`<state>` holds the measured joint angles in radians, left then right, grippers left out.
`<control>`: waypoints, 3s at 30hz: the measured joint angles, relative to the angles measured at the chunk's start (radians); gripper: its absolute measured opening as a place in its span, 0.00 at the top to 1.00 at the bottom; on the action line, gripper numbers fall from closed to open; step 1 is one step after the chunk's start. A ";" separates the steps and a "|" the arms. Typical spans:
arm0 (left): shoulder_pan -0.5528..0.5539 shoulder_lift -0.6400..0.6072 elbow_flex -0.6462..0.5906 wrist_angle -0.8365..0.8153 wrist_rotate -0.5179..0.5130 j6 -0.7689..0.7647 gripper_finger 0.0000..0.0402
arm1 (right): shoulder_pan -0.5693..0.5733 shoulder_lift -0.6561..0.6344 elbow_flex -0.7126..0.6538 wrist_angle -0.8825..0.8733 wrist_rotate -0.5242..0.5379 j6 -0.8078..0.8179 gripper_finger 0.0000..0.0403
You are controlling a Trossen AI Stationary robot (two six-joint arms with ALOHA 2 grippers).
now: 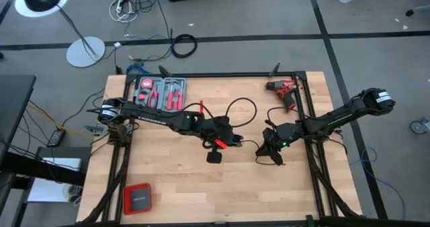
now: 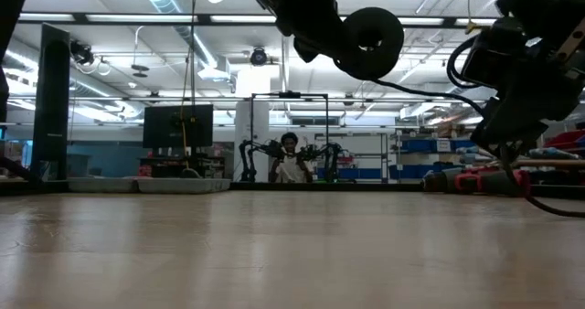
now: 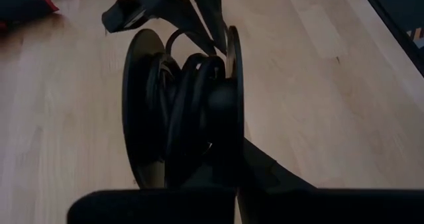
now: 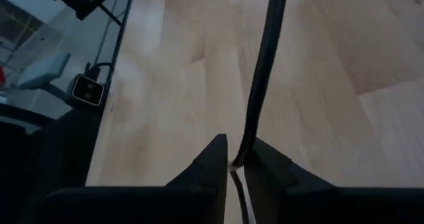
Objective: Coil cords
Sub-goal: Coil the black wire on the spool
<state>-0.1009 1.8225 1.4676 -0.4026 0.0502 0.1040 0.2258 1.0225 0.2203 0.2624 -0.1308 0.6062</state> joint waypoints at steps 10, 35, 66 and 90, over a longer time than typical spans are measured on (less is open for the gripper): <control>0.000 0.000 0.000 -0.001 -0.004 0.000 1.00 | 0.051 0.005 0.000 0.005 0.008 -0.068 0.98; 0.000 -0.001 0.000 -0.060 0.125 -0.037 1.00 | 0.012 0.005 0.561 -0.667 0.146 -0.885 0.99; -0.046 -0.002 0.000 0.189 0.071 0.289 1.00 | -0.062 0.103 0.681 -0.425 0.115 -0.841 0.99; -0.071 -0.001 0.000 0.353 -0.024 0.530 1.00 | -0.184 0.103 0.681 -0.379 -0.209 -0.830 0.99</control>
<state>-0.1719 1.8214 1.4673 -0.0497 0.0257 0.6336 0.0421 1.1255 0.9012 -0.1165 -0.3399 -0.2237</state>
